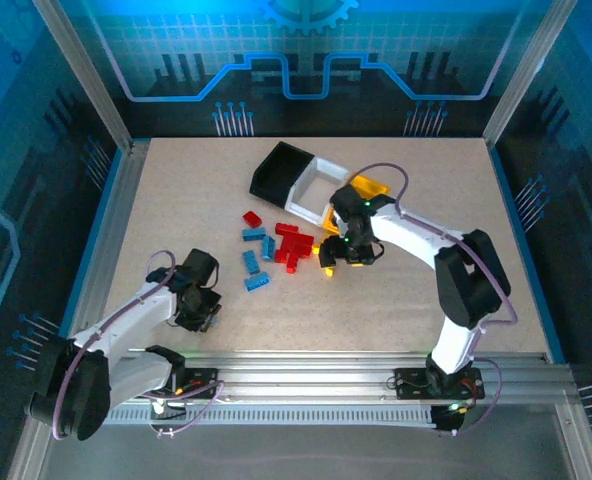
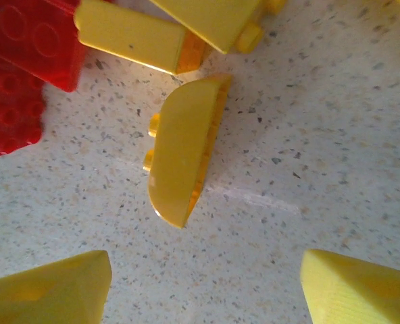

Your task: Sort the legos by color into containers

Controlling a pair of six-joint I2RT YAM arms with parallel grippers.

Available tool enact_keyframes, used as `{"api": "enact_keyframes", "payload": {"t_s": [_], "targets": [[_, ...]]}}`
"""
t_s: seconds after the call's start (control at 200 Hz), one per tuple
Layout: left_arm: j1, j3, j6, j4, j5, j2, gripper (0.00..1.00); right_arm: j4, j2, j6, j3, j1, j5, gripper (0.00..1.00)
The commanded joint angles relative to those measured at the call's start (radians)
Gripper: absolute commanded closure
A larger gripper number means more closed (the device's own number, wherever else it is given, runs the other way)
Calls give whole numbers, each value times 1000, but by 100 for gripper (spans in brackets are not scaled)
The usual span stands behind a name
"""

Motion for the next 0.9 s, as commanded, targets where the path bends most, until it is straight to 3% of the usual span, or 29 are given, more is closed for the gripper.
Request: {"api": "enact_keyframes", "payload": {"t_s": [0.0,0.365,0.725,0.895], "targets": [[8,83,96,-77,-18,-29,84,12,55,-6,46,21,-1,27],[10,305,300,-182,-40,17,85,8,178,6,129,54,49,46],[10,462,437,-186,-17,122,86,12,155,25,99,58,78,76],[9,486,463,-172,1,146,86,-2,136,24,96,56,87,81]]}}
